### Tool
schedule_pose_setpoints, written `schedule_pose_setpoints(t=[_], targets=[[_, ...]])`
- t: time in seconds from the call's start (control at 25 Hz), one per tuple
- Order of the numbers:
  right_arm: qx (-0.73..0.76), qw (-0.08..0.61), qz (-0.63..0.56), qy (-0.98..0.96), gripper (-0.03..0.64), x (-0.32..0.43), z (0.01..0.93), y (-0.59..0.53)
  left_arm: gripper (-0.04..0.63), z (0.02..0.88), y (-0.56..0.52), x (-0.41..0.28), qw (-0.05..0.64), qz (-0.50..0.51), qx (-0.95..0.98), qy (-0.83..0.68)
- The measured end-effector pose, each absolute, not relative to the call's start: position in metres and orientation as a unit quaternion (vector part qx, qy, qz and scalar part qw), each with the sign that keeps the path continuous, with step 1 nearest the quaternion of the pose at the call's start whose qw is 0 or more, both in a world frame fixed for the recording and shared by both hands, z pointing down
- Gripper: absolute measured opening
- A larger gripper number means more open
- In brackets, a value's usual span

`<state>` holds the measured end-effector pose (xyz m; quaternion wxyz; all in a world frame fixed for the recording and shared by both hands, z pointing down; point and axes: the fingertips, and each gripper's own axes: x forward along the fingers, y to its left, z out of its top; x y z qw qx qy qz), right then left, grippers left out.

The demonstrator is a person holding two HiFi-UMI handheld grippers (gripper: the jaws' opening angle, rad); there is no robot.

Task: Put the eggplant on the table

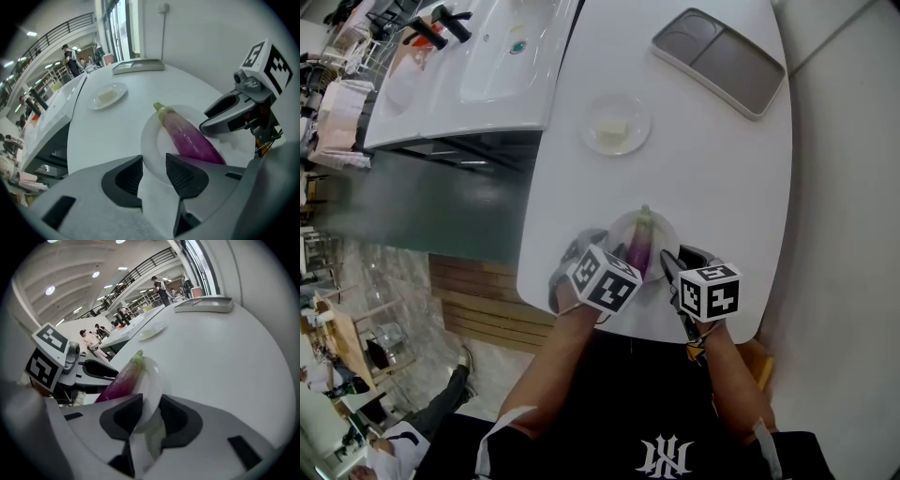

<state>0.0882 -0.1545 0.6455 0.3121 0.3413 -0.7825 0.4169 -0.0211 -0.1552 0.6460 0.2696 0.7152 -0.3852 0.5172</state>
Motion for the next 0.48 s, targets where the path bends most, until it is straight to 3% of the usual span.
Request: schedule_pose_setpoints(t=[0.48], targets=[[0.328,0.432,0.226,-0.809,0.169,0.0853,0.6423,-0.1603,0.144,0.6441,-0.1572,-0.0147,0.182,0.565,0.711,-0.377]])
